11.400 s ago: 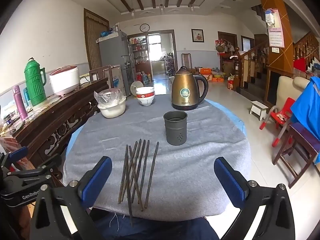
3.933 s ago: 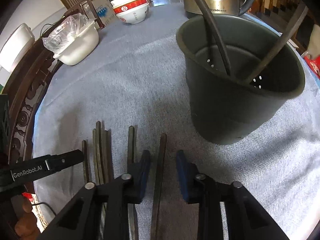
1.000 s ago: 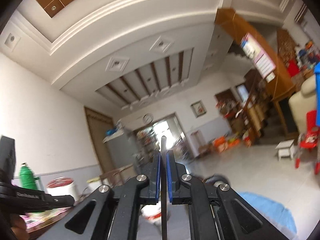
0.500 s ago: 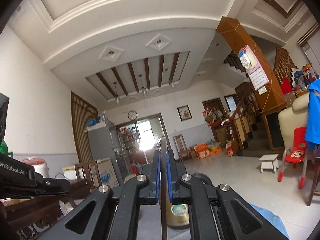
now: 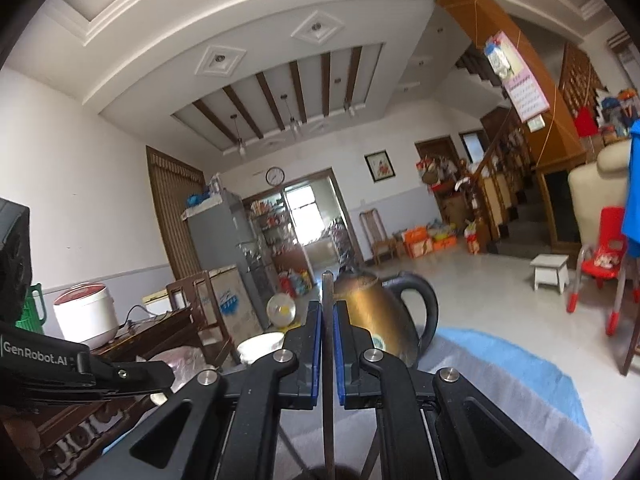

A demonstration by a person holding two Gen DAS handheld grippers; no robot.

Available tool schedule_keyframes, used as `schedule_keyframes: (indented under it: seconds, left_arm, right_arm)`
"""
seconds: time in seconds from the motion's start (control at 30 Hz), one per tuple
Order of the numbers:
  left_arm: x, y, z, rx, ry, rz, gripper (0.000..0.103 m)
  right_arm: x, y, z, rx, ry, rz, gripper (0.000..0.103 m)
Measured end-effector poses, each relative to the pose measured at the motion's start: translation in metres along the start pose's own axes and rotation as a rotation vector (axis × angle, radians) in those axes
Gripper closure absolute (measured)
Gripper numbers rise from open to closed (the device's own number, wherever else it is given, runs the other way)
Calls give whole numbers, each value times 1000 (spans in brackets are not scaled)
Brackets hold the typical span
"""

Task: Organize utensils
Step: 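Open the right tool to drop the chopstick into the holder cup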

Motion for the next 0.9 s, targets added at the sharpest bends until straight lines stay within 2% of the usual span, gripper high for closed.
schedule_keyframes:
  seconds: [0.17,0.23,0.33,0.47,0.7,0.8,0.9]
  left_arm:
    - [10,6,-13,-14,2,1,95]
    - [13,10,-19,-5,1,-8,80]
    - [22,16,-36,-31,-31,-21,70]
    - [37,27,-61,-72,-69,-46,64]
    - [63,38,-105,-122,-96,-91,60]
    - [74,34,-130,-169,-129,-83,47]
    - [85,26,-152,-204,-146,-64,39]
  right_arm:
    - [6,-3,-11,-31,57,16,94]
    - [7,-4,-18,-44,86,28,94]
    - [7,-4,-32,-62,100,55,84]
    - [5,-4,-57,-67,68,89,38]
    - [-9,14,-111,-49,-18,70,40]
    - [-17,28,-137,-44,-57,44,40]
    - [-24,41,-159,-47,-77,33,39]
Point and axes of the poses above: each gripper's, at about its wrist camera, not at the fingertips, and z roughly the way its jaws point, y to its left, x to its underside, the point moved 2 cm from there along z, roughly the way its jaws point, and after that the axes turned 12 degrees about y, right-handed, at the moved point
